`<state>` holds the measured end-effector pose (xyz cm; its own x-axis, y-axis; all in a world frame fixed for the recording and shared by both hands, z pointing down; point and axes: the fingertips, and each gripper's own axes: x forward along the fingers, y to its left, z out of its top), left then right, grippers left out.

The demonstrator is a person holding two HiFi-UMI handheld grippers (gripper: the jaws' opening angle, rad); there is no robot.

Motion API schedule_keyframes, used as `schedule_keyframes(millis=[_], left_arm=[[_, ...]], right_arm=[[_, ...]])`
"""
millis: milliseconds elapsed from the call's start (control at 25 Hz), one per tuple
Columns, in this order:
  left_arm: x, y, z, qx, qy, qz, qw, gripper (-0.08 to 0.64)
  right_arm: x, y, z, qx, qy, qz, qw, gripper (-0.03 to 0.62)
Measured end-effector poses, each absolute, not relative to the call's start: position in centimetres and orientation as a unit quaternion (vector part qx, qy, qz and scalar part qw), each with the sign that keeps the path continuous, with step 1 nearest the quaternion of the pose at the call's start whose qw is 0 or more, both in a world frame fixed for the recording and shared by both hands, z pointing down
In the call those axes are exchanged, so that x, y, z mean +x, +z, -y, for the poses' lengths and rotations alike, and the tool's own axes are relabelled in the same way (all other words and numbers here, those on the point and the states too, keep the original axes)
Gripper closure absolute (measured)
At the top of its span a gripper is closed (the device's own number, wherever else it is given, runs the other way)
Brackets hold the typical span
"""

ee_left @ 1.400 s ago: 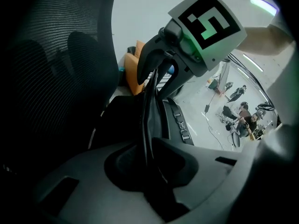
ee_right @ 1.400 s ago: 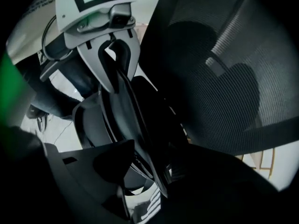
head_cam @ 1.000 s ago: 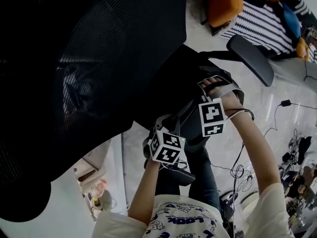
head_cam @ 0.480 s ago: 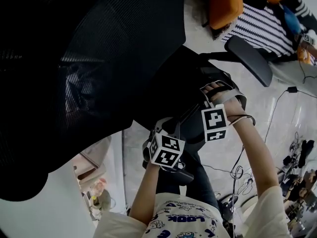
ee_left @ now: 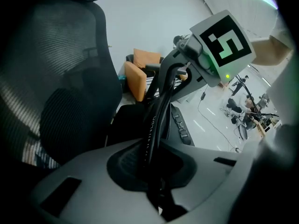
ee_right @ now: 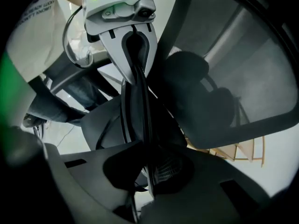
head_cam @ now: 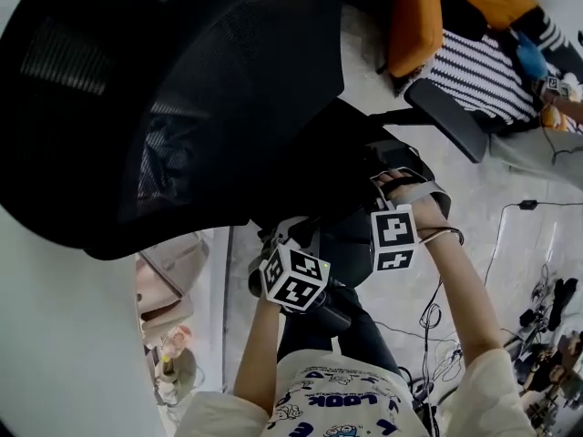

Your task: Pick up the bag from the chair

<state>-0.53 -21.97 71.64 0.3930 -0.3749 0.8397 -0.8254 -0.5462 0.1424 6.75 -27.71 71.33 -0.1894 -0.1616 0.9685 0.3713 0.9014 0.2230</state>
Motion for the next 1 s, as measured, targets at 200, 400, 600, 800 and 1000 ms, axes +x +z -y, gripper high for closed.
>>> schedule_keyframes(millis=[200, 400, 600, 800, 1000], left_arm=[[-1.7, 67.3, 20.4, 0.789, 0.403, 0.387, 0.256, 0.522], [-2.9, 62.9, 18.8, 0.798, 0.416, 0.380, 0.214, 0.520], [-4.4, 58.3, 17.3, 0.798, 0.423, 0.384, 0.189, 0.520], [-5.9, 53.0, 16.8, 0.791, 0.430, 0.404, 0.162, 0.518], [-7.3, 49.1, 14.5, 0.777, 0.441, 0.426, 0.144, 0.518]], right_arm=[[5.8, 67.0, 25.6, -0.062, -0.201, 0.753, 0.623, 0.532], [4.9, 62.6, 23.5, -0.069, -0.204, 0.756, 0.618, 0.534], [3.5, 58.0, 21.8, -0.065, -0.224, 0.764, 0.602, 0.534], [1.9, 52.8, 21.4, -0.059, -0.251, 0.771, 0.583, 0.534], [0.6, 48.9, 19.1, -0.062, -0.272, 0.775, 0.567, 0.534]])
